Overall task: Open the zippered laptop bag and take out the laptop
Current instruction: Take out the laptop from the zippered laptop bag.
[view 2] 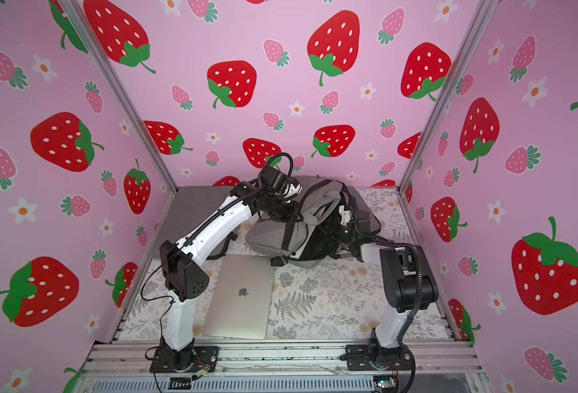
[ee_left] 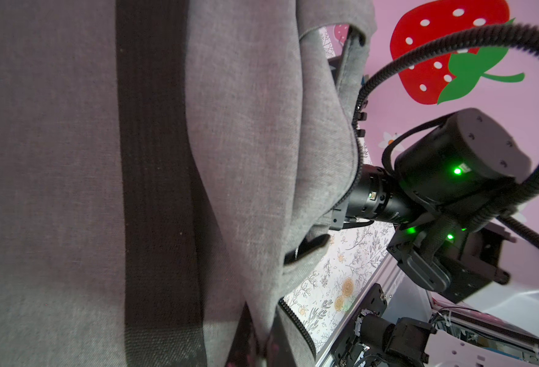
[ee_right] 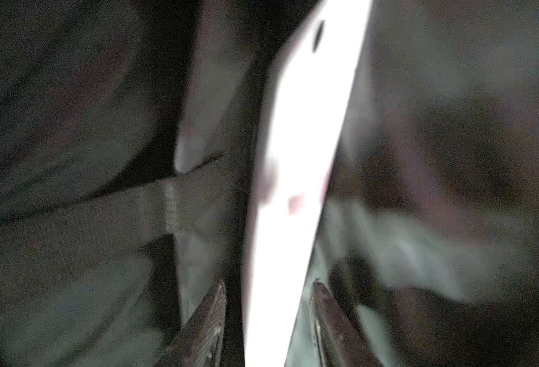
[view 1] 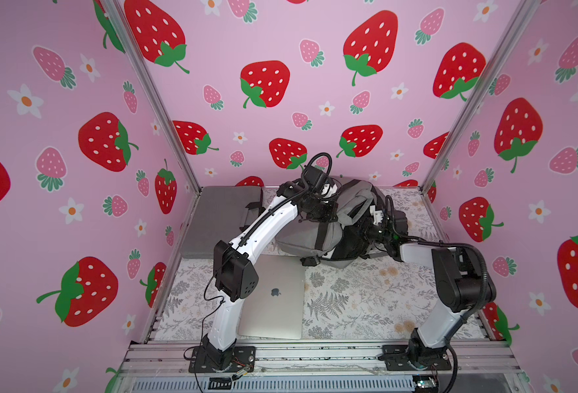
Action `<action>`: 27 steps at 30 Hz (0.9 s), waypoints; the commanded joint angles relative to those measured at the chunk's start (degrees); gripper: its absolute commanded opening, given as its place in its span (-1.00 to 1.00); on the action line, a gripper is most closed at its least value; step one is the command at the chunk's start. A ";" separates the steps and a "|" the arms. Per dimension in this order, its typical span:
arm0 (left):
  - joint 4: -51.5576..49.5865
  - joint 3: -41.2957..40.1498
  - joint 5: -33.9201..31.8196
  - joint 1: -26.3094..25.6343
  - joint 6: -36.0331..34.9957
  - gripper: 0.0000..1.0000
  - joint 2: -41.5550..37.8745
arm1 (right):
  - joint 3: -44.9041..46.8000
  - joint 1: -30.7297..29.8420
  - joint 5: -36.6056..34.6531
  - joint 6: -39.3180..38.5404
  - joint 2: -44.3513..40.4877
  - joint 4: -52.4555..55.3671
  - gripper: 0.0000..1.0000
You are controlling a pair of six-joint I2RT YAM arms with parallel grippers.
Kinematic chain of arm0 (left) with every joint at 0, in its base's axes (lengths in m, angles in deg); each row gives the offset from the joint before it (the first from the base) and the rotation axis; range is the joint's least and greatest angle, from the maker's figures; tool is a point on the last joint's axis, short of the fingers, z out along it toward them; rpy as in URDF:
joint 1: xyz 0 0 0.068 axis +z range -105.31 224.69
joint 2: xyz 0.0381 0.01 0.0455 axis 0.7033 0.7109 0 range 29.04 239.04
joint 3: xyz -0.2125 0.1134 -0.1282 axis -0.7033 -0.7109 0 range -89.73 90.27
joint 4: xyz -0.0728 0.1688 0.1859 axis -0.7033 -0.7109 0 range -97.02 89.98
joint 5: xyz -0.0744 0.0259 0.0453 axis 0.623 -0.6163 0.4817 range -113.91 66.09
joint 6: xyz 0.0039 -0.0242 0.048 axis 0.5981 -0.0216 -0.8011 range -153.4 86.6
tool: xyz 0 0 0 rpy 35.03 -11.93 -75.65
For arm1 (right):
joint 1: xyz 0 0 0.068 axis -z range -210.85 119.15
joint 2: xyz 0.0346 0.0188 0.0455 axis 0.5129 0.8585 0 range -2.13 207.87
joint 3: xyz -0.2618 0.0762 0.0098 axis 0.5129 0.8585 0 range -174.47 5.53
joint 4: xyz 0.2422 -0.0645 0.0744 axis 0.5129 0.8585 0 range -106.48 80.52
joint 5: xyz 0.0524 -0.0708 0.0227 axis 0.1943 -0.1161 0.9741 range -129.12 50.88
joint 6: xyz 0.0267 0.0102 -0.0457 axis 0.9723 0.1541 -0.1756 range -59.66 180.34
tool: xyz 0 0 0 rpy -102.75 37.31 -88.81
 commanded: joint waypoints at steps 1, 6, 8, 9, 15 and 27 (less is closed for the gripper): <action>4.81 4.06 5.42 -0.18 0.32 -1.00 -1.96 | -2.92 -1.03 -0.76 0.03 2.80 2.21 -0.08; 5.37 3.79 5.55 -0.17 0.34 -1.00 -2.38 | -5.53 -2.40 -2.04 -1.62 6.75 6.29 -0.06; 5.47 3.92 5.51 -0.18 0.30 -1.00 -2.40 | -6.27 -2.96 -2.83 -2.33 7.60 8.11 -0.06; 5.41 4.01 5.50 -0.18 0.23 -1.00 -2.37 | -6.62 -3.27 -3.54 -3.00 7.73 9.86 -0.06; 6.17 3.98 6.62 -0.20 0.47 -1.00 -2.04 | -7.75 -4.39 -2.45 -0.56 10.44 6.42 -0.01; 12.27 -3.37 10.34 -0.15 0.45 -1.00 -3.26 | -9.24 -7.00 -1.80 13.77 16.22 -9.86 -0.17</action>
